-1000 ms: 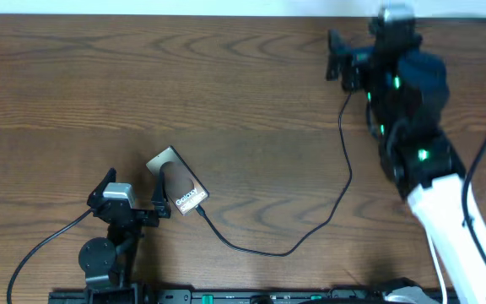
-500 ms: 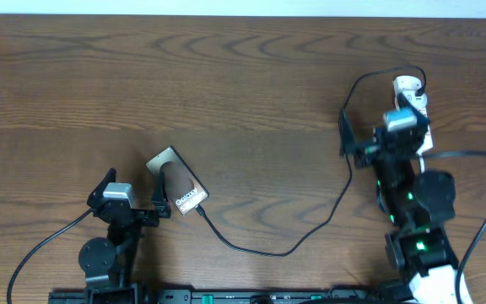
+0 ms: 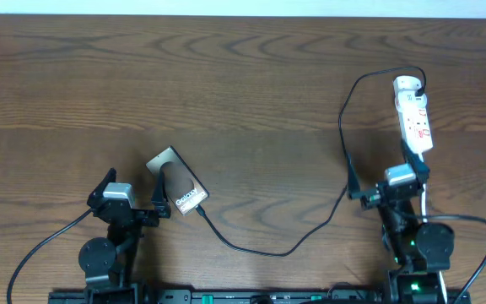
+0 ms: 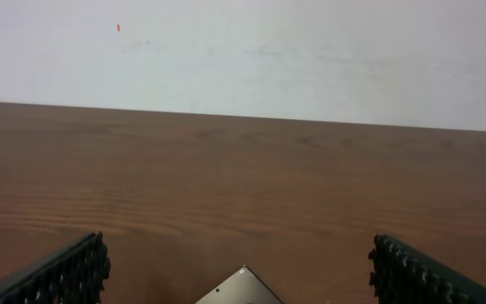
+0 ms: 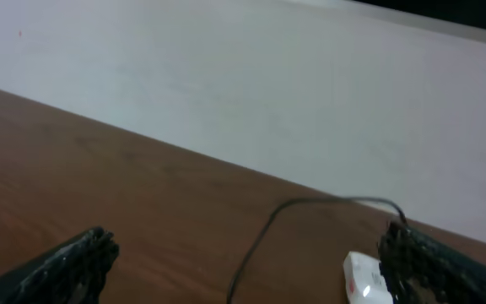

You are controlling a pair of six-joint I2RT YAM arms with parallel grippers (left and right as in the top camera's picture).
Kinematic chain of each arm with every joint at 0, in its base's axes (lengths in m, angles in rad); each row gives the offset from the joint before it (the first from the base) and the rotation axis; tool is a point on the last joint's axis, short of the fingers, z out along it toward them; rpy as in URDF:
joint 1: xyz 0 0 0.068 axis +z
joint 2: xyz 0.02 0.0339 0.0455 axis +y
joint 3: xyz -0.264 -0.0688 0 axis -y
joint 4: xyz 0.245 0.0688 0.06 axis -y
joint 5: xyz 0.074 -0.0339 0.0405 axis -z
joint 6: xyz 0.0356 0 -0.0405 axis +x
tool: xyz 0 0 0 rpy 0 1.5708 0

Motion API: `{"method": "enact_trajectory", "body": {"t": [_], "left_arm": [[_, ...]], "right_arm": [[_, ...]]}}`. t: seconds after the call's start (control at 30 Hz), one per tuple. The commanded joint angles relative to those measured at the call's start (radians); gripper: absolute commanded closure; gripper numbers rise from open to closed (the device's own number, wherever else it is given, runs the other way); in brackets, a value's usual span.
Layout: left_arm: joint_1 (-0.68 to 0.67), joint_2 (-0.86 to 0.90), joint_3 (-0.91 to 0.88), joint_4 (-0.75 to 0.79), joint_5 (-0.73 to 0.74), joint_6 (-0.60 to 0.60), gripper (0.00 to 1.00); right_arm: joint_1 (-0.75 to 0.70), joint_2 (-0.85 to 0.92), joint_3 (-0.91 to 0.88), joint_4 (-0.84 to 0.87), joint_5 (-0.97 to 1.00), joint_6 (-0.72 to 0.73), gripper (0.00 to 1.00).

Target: Plug charger to phone and switch on socket

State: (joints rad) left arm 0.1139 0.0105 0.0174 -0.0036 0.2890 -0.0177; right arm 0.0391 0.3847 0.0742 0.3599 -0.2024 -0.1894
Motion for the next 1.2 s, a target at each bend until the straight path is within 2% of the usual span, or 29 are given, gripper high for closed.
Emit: {"method": "enact_trajectory", "body": {"t": [0.0, 0.23, 0.67, 0.9, 1.17], "left_arm": [[-0.003, -0.006, -0.013, -0.044, 0.013, 0.017, 0.02], [-0.003, -0.006, -0.013, -0.044, 0.013, 0.017, 0.02], [-0.003, -0.006, -0.013, -0.044, 0.013, 0.017, 0.02], [-0.003, -0.006, -0.013, -0.044, 0.013, 0.017, 0.02], [-0.003, -0.006, -0.013, -0.044, 0.013, 0.017, 0.02]], "right_arm": [[-0.04, -0.073, -0.072, -0.013, -0.063, -0.01, 0.01], [-0.072, -0.156, -0.069, -0.16, -0.063, -0.01, 0.01], [-0.073, -0.166, -0.069, -0.417, -0.061, -0.01, 0.01], [-0.082, -0.203, -0.069, -0.418, -0.037, -0.006, 0.01], [-0.085, -0.335, -0.069, -0.42, -0.035, -0.006, 0.01]]}}
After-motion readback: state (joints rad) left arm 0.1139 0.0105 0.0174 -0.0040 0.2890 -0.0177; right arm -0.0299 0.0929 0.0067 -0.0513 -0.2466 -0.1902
